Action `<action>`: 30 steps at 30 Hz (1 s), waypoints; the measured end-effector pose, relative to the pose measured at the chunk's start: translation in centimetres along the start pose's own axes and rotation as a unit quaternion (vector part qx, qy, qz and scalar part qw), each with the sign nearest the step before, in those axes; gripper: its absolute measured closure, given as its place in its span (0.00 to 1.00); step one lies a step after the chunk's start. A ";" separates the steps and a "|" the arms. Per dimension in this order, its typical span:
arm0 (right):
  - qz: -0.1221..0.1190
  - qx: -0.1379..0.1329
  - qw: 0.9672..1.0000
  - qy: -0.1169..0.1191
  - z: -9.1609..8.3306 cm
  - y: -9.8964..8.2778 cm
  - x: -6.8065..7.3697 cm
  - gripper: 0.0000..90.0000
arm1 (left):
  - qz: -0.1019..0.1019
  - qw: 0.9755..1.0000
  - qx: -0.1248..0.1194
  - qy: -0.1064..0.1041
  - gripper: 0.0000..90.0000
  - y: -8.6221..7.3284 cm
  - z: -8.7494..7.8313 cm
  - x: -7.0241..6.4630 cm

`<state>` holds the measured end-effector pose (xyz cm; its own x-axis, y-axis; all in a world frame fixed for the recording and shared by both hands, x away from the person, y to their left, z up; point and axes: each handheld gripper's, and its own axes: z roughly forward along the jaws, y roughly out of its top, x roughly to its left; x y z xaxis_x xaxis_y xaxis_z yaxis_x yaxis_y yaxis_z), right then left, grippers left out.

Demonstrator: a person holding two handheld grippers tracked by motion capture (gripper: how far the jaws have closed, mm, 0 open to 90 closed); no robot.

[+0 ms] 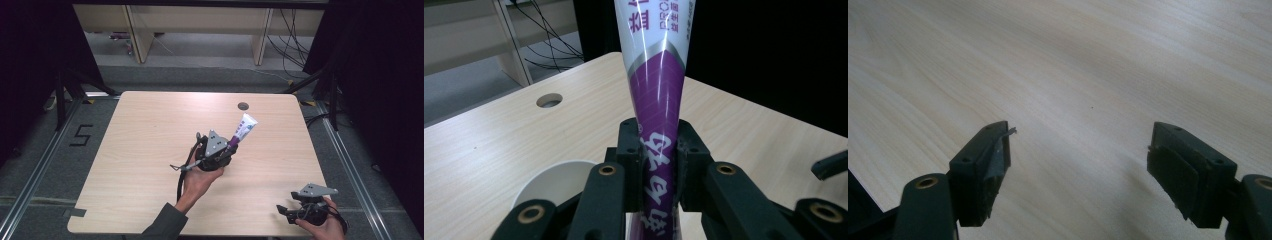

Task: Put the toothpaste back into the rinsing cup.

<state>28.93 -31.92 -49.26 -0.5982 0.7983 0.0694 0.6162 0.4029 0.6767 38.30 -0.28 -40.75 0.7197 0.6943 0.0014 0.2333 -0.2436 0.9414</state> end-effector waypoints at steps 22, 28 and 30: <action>0.003 0.001 1.000 0.003 0.1 0.0 0.0 0.29 | -0.018 0.997 -0.042 0.064 0.85 2.5 2.4 1.7; 0.002 -0.001 1.000 0.004 0.1 -0.1 0.0 0.29 | 0.008 0.995 -0.048 0.082 0.85 2.2 3.1 2.1; 0.001 0.003 1.000 0.005 0.1 0.0 0.0 0.29 | 0.009 0.995 -0.048 0.086 0.85 2.0 3.3 2.1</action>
<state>28.94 -31.87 -49.34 -0.6019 0.7948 0.0783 0.6211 0.4042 0.6715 42.44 -1.51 -39.92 0.5988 0.7980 0.0682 0.1521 -0.1969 0.9685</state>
